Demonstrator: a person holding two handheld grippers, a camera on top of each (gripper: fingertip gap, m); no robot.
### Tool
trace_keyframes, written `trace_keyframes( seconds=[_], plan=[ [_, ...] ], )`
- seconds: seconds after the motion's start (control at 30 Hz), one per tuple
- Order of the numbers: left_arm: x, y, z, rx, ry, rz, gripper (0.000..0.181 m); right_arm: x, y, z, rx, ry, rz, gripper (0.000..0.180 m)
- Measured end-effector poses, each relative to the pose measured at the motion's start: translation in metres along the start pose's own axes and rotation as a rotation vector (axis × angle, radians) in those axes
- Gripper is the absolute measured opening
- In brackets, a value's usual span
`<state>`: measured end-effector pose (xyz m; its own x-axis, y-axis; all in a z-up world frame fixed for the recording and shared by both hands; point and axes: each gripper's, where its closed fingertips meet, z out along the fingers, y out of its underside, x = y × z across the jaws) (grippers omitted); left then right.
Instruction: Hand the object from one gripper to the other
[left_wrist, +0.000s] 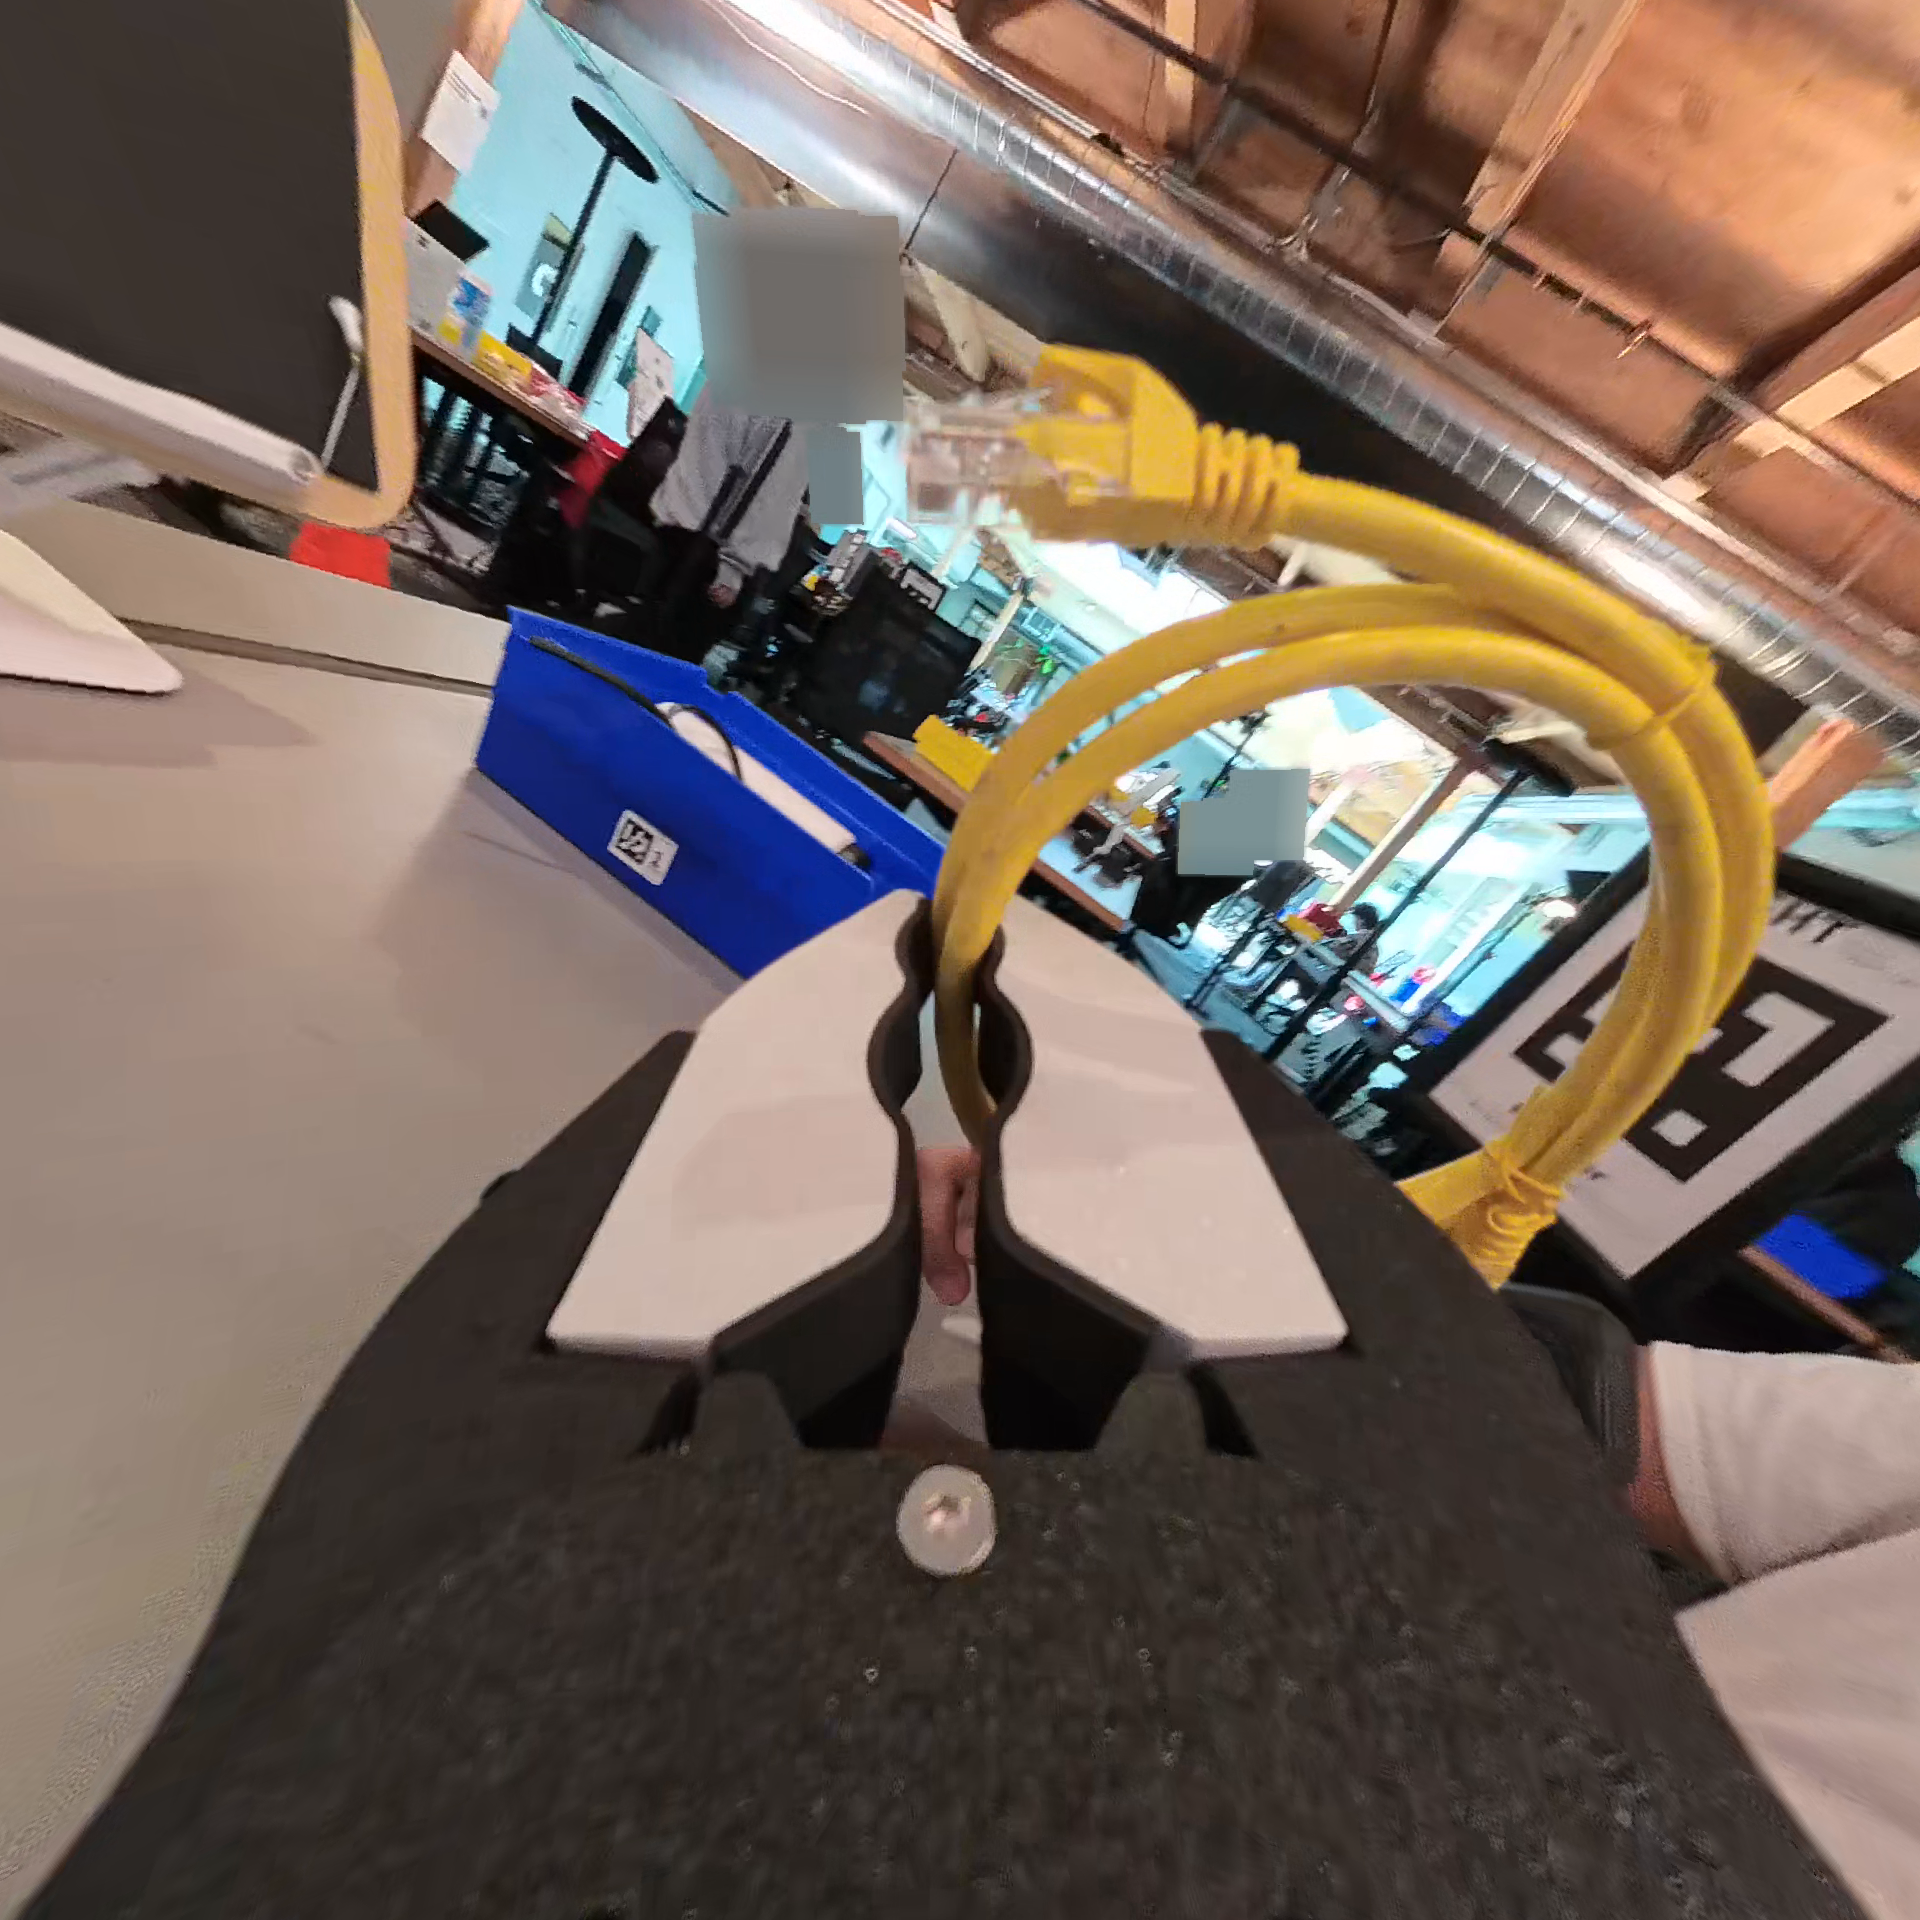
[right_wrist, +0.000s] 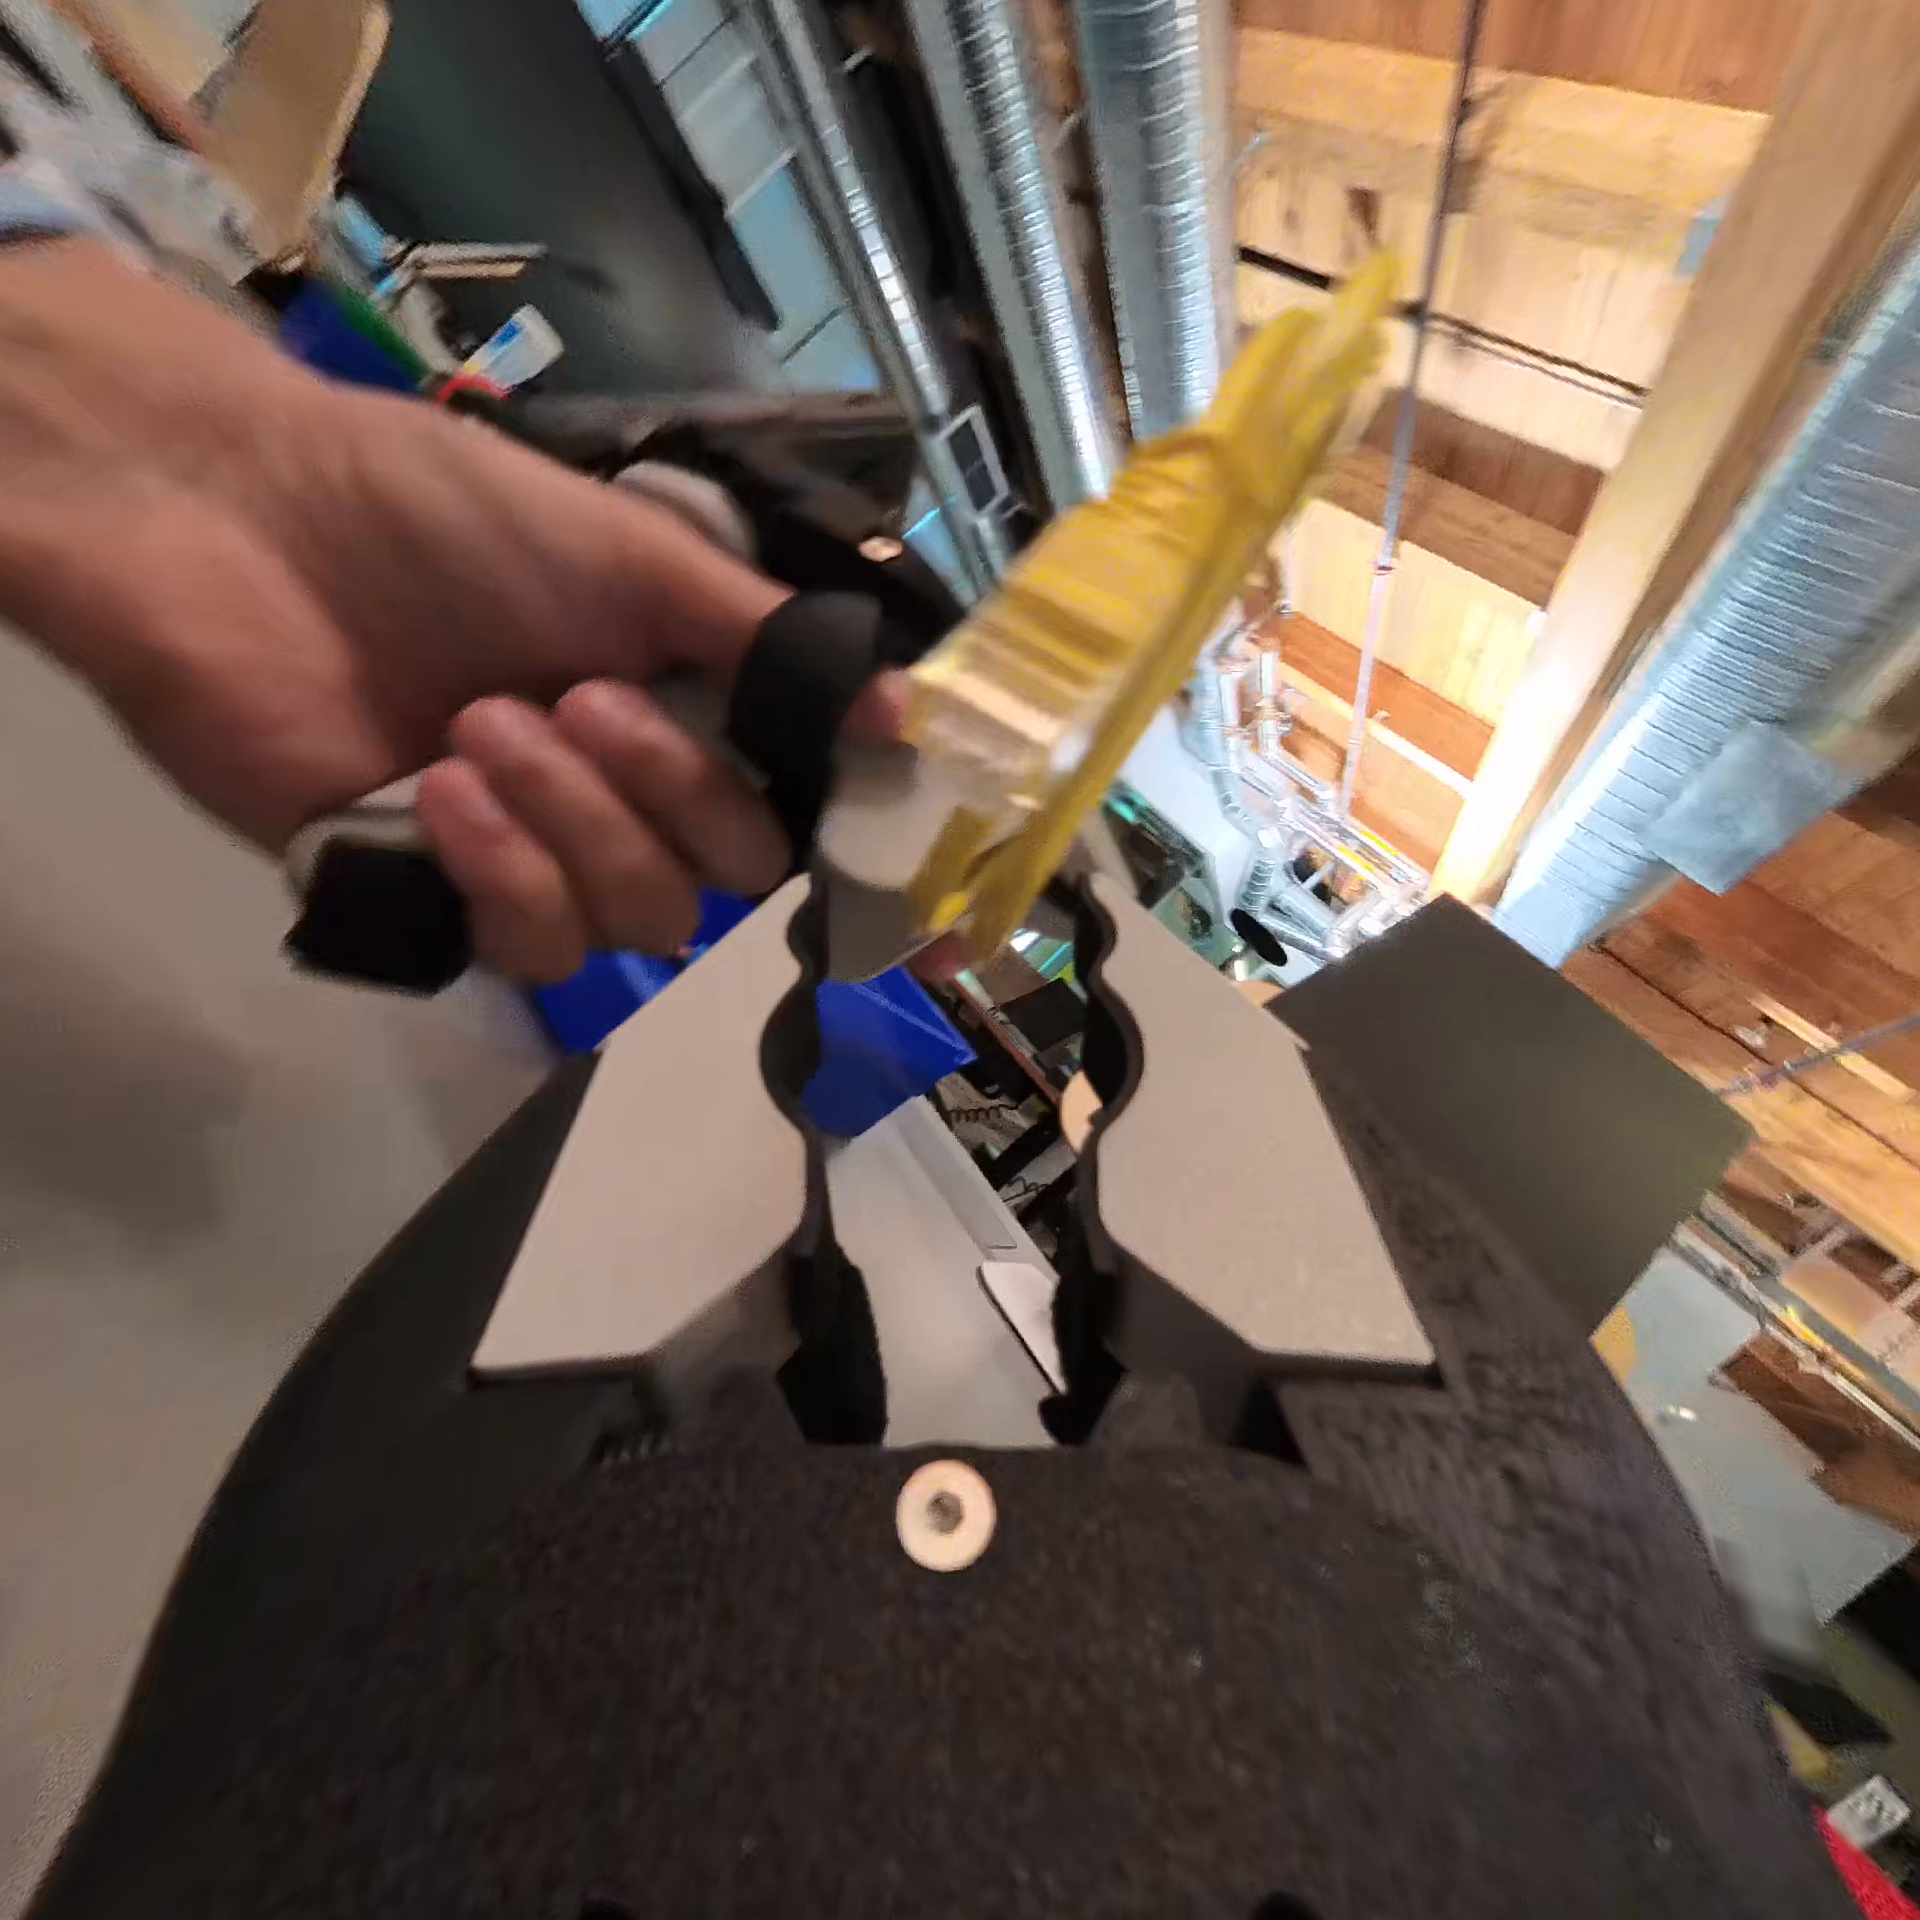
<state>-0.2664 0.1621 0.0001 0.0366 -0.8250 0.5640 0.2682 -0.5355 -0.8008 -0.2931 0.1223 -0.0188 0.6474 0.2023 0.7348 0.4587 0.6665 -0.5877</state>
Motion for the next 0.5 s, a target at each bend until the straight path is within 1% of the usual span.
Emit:
trace_keyframes(
  seconds=[0.03, 0.07, 0.1, 0.13, 0.17, 0.3, 0.43, 0.5],
  plan=[
    [0.002, 0.000, 0.000, 0.014, 0.026, -0.031, 0.005, 0.003, -0.002, -0.001, 0.004, 0.003, 0.021, 0.047],
    [0.004, -0.002, 0.001, 0.033, 0.052, -0.070, 0.005, 0.001, -0.002, -0.002, 0.007, -0.017, 0.048, 0.037],
    [0.004, -0.003, 0.001, 0.044, 0.067, -0.102, 0.004, -0.001, -0.002, -0.003, 0.003, -0.026, 0.053, 0.023],
    [0.004, 0.000, 0.002, 0.038, 0.069, -0.115, 0.005, 0.003, 0.000, -0.005, -0.008, 0.004, 0.024, 0.010],
    [0.003, 0.004, 0.003, 0.024, 0.065, -0.108, 0.005, 0.006, -0.003, -0.007, 0.001, 0.014, -0.001, 0.007],
    [0.003, 0.005, 0.002, 0.020, 0.111, -0.148, 0.007, 0.009, -0.001, -0.009, -0.017, -0.063, 0.075, 0.006],
    [-0.005, 0.009, -0.005, -0.015, 0.109, -0.114, 0.010, 0.009, 0.006, -0.011, -0.063, -0.159, 0.139, 0.006],
    [-0.013, 0.007, -0.013, -0.027, 0.067, -0.087, 0.026, 0.028, 0.011, -0.014, -0.091, -0.146, 0.196, 0.006]
  ],
)
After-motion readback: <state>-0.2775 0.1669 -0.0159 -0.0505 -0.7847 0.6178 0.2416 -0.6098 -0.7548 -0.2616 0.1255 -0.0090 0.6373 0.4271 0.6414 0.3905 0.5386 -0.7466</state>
